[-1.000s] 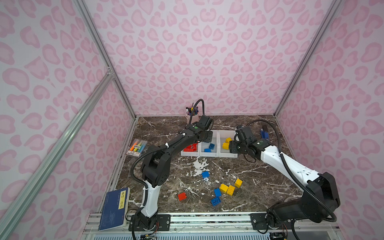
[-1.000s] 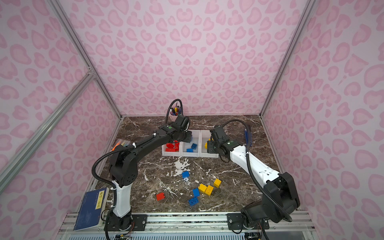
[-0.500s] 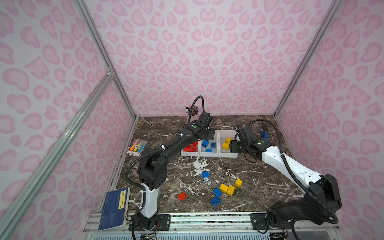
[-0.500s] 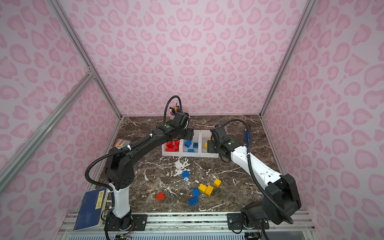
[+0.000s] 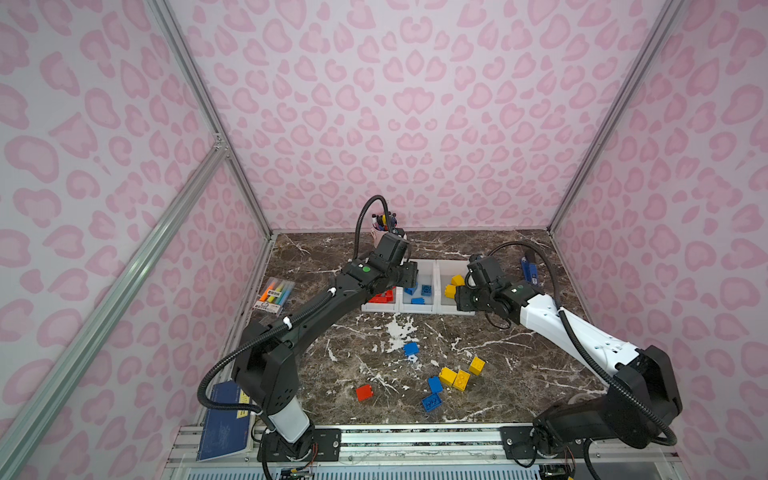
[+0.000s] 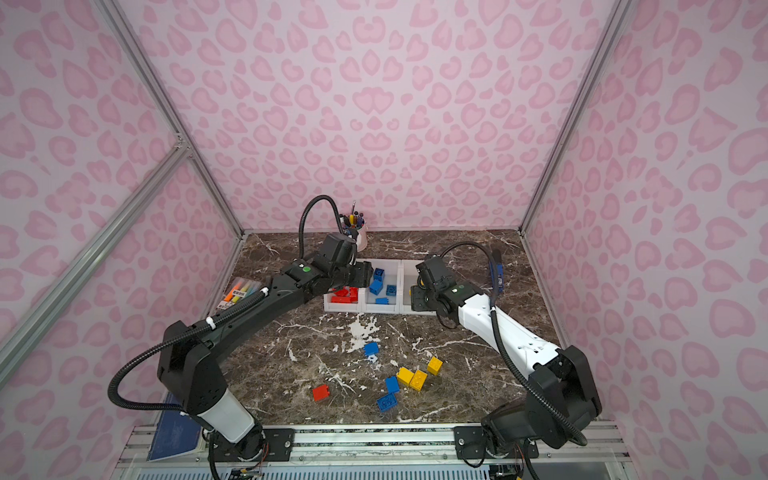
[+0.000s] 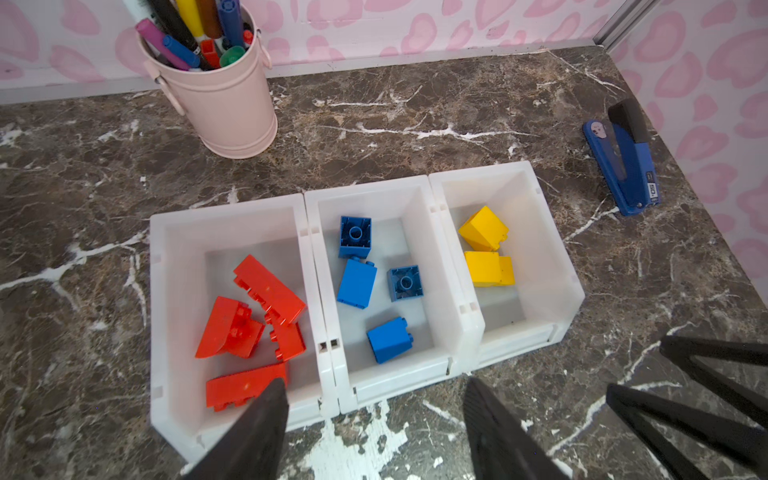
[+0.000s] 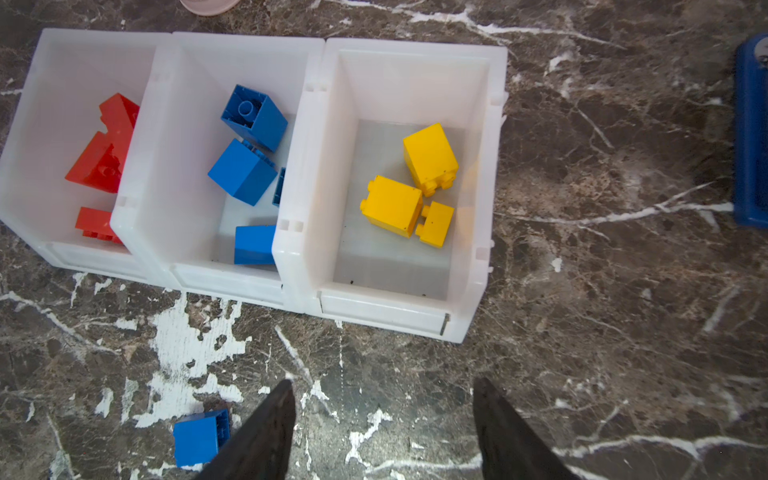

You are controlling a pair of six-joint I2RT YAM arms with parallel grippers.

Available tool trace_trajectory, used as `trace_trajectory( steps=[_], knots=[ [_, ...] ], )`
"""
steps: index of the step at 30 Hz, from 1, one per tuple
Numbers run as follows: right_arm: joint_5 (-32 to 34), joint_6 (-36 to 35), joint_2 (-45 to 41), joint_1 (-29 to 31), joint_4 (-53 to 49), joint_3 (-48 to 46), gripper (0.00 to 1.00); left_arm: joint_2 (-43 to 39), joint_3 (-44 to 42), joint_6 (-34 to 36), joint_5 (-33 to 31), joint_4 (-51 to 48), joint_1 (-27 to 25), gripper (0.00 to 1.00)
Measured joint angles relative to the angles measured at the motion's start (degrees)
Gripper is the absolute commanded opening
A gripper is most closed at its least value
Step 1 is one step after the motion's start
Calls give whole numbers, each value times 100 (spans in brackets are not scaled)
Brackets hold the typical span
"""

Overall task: Sort the legos into containers by color
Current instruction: 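Withdraw the left gripper while the right gripper lowers toward the blue brick near the bin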

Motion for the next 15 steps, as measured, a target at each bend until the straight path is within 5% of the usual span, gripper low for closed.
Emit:
trace_trajectory(
  steps=[15],
  knots=[
    [13, 439, 282, 885, 39, -490, 69, -1928, -2273, -566, -608, 127, 17, 70]
  ],
)
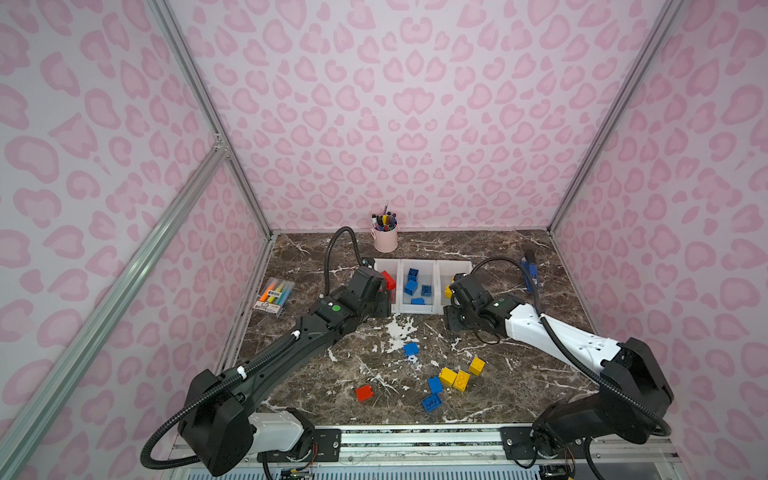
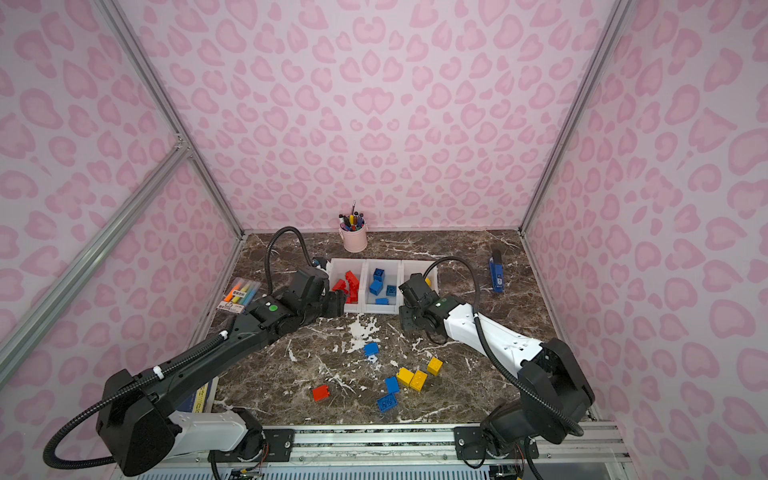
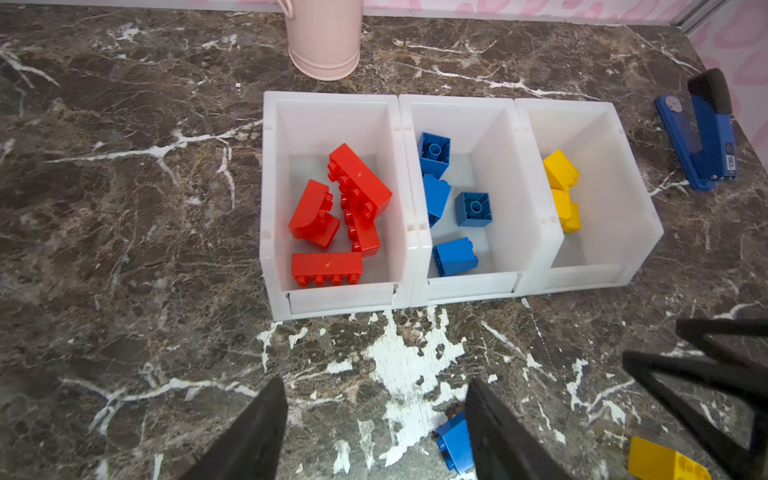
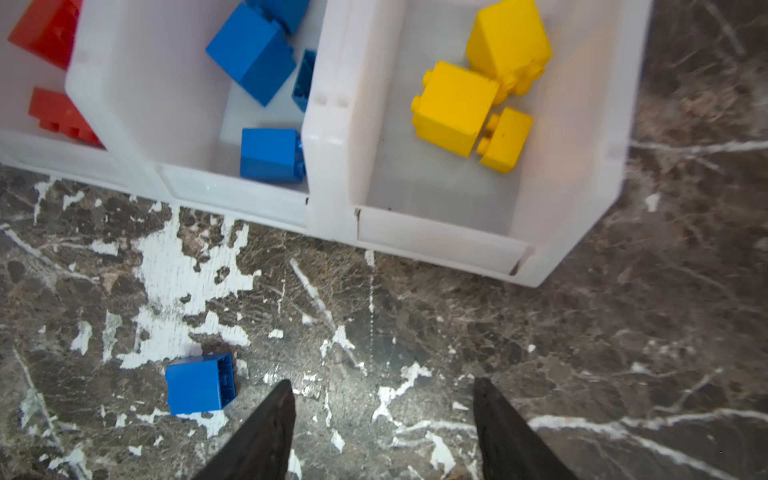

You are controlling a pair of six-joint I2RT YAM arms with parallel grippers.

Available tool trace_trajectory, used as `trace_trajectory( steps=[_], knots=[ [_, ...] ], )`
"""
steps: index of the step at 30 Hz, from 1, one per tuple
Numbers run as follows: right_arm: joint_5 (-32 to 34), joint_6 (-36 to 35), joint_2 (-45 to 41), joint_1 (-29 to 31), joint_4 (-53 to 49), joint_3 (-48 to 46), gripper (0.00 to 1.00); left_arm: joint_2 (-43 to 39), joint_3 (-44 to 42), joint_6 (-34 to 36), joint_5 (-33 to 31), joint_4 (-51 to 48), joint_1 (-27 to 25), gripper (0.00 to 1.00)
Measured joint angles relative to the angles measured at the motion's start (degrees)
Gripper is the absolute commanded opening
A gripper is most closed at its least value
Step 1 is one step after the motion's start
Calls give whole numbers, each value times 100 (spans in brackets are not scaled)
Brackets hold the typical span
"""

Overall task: Sort the legos into containers by color
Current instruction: 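Withdraw the left gripper while the right gripper lowers toward the blue brick near the bin, then grasp the blue brick in front of the bin with the right gripper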

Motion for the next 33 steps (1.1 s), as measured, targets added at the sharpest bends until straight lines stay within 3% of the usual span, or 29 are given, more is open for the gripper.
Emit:
trace_trajectory(
  steps=[11, 23, 33],
  knots=[
    [-7, 455, 807, 1185, 221, 251, 71, -927, -918, -492, -341, -146, 260, 72],
    [-61, 592, 1917, 1637, 275, 929, 69, -1375, -1307, -719, -439, -293, 385, 72],
    [9, 638, 2345, 1794, 190, 1110, 52, -1412, -1482, -787, -433, -291, 407, 72]
  ],
)
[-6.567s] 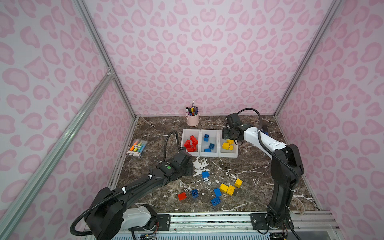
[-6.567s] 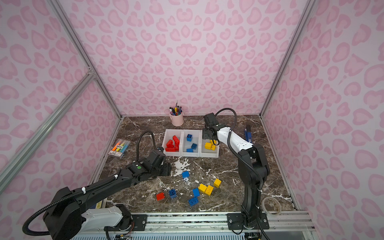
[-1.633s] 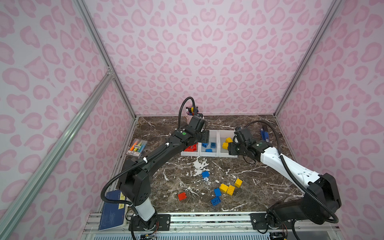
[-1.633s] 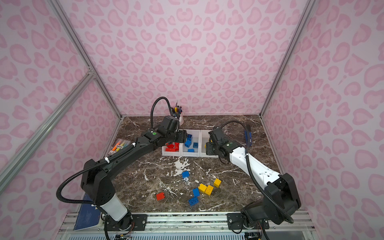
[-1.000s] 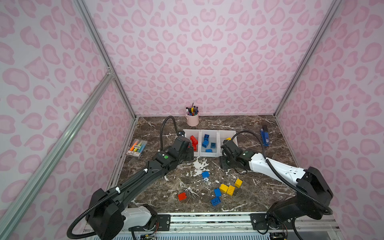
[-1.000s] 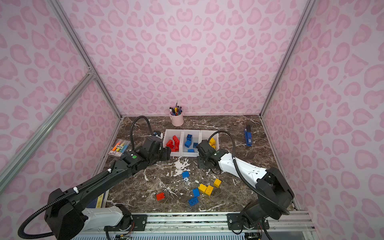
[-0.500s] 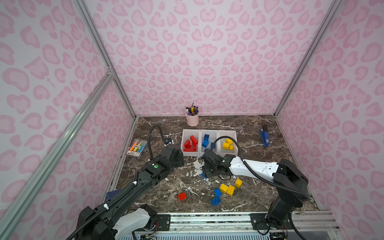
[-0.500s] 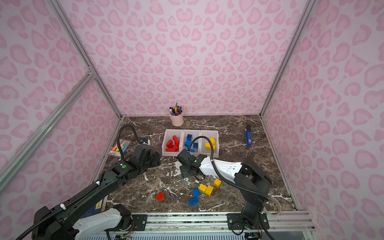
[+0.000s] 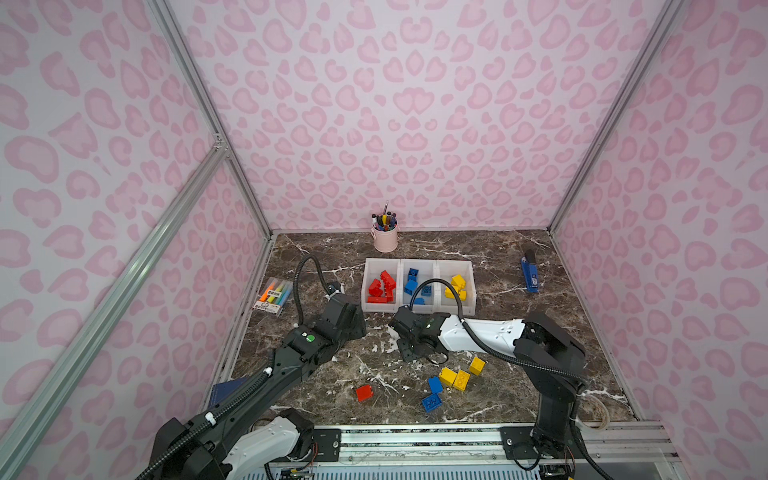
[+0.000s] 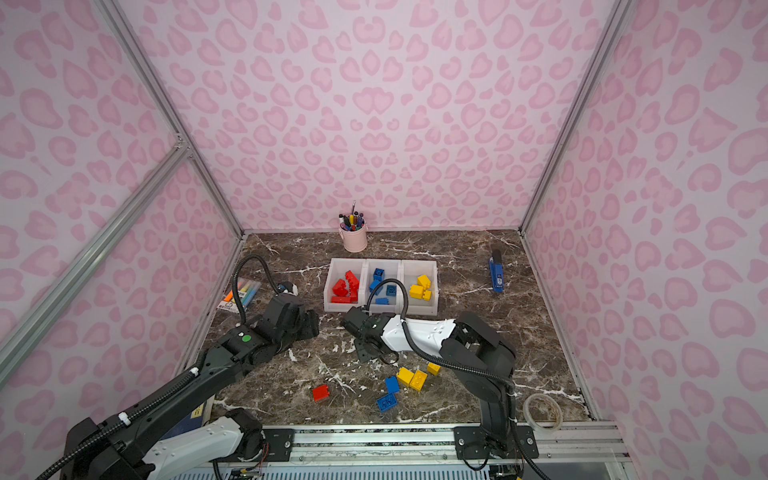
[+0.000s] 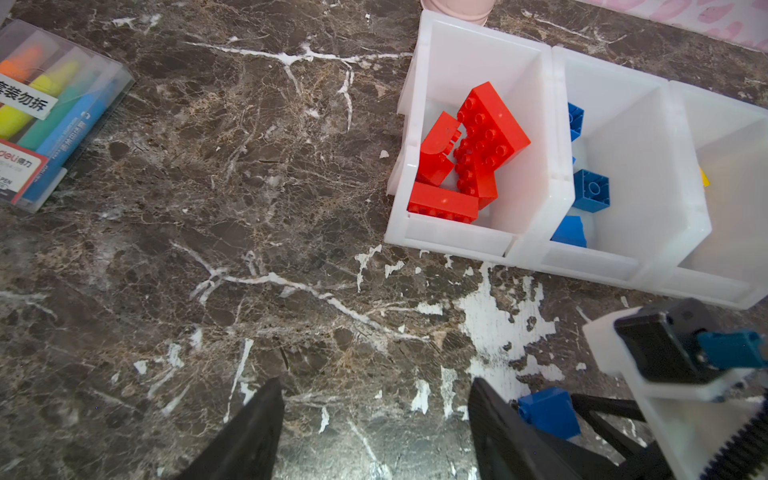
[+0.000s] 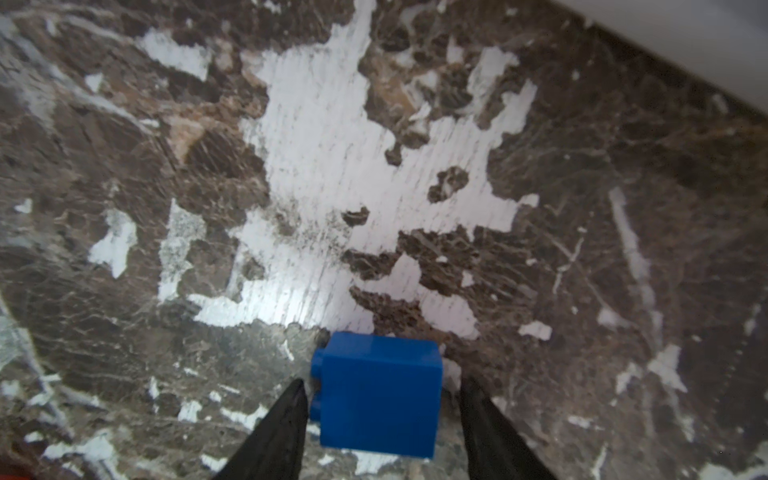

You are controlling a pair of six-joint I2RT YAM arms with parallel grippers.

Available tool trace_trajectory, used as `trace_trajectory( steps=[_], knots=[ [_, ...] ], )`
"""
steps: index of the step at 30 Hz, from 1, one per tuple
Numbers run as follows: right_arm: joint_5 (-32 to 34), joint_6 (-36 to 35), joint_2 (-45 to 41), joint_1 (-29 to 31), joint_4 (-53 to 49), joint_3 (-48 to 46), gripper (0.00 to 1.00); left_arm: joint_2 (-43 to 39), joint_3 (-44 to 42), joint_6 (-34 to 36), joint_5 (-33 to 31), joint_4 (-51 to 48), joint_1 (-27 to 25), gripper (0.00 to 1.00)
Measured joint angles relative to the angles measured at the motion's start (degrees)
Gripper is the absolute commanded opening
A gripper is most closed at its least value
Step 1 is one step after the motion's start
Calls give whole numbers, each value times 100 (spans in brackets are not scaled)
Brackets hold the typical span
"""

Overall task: Sort the legos into containers by color
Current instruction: 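Grasp the blue brick in front of the bin with the right gripper, then lift the blue brick into the middle compartment and open the right gripper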

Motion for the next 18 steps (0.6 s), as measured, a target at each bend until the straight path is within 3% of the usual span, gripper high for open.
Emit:
trace_trajectory(
  steps=[5, 18],
  knots=[
    [118, 57, 48, 28, -35, 20, 40, -61, -85, -48, 17, 2, -2, 72],
    [251, -267, -146, -210, -461, 527, 37, -293, -256, -129, 42, -4, -2, 72]
  ],
)
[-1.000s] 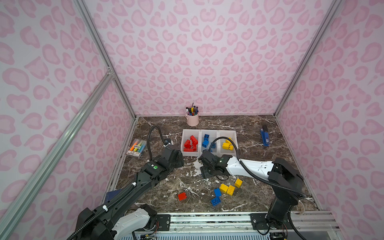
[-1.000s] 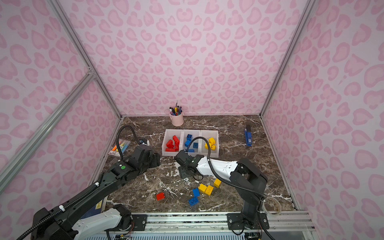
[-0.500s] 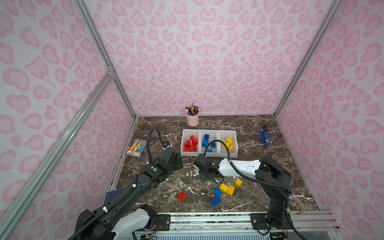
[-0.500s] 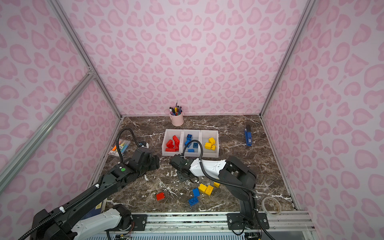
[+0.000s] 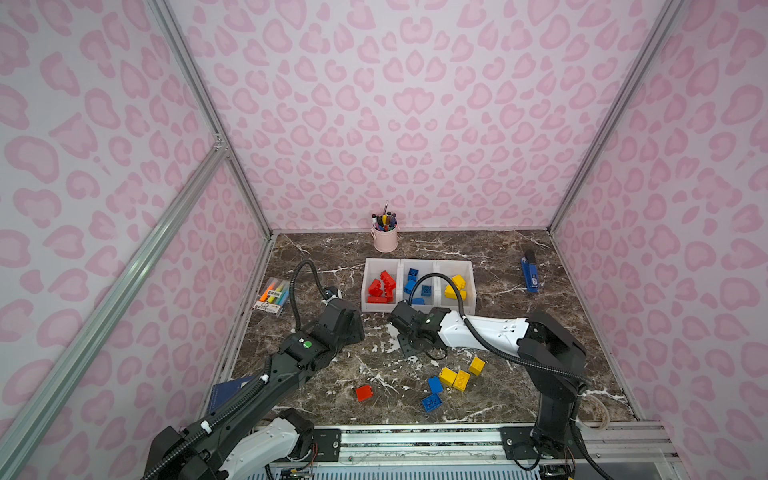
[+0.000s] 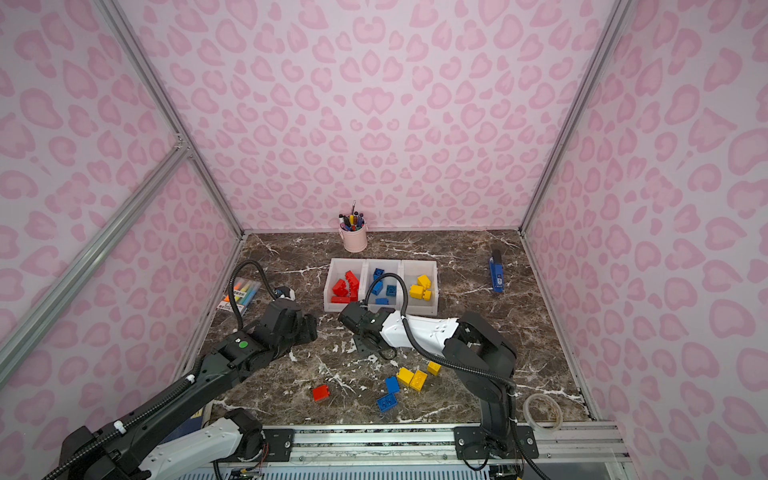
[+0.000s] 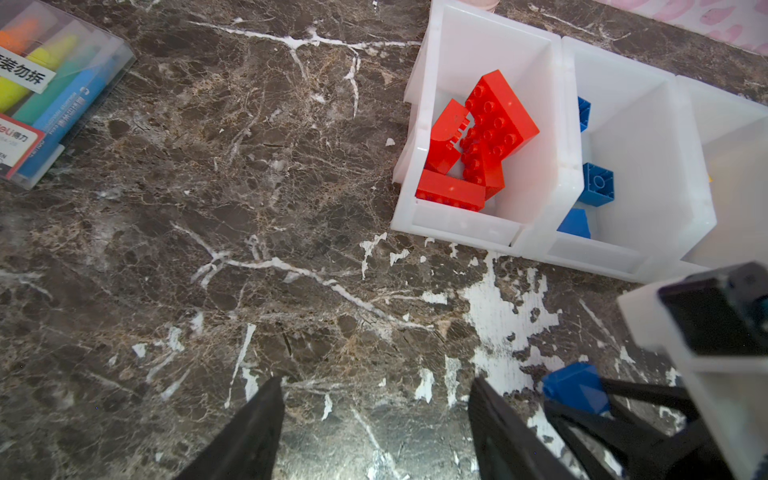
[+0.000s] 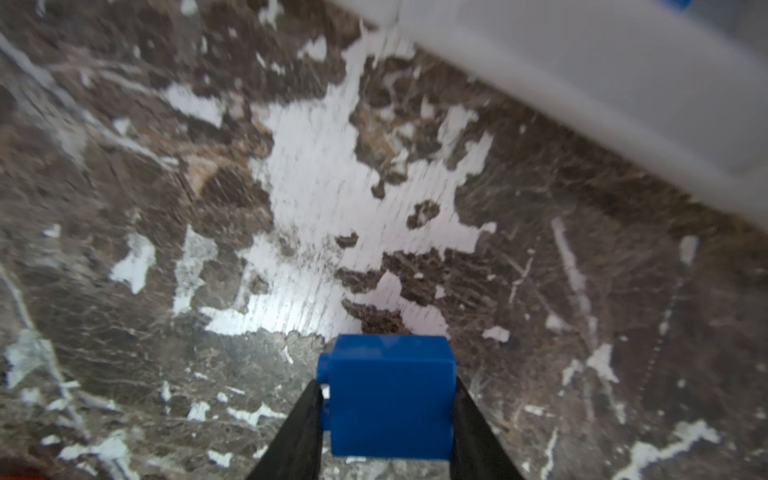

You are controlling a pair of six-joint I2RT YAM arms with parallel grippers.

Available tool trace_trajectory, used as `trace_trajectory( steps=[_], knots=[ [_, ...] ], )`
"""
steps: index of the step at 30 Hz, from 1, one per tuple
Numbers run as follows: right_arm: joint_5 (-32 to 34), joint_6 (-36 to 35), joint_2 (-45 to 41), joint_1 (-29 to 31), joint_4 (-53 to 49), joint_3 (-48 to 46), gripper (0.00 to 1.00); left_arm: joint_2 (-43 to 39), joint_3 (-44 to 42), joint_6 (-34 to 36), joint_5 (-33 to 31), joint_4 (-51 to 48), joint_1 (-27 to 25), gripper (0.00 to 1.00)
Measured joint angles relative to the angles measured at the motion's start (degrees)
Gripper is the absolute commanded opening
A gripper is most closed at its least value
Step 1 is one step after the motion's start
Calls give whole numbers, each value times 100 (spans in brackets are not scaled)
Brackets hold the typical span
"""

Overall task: Sort the legos into containers by color
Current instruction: 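Lift the blue brick into the middle compartment and open the right gripper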

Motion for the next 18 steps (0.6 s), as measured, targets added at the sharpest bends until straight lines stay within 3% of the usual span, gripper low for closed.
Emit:
trace_trajectory(
  steps=[6, 13, 18],
  knots=[
    [63, -638, 74, -732, -273, 1040, 37, -221, -114, -111, 63, -63, 0, 72],
    [37, -1152, 841, -1434, -433, 2277, 37, -586, -380, -326, 214, -286, -15, 72],
    [-44, -1283, 1189, -1641, -538, 2614, 47, -931, -612, -485, 321, -446, -37, 72]
  ],
)
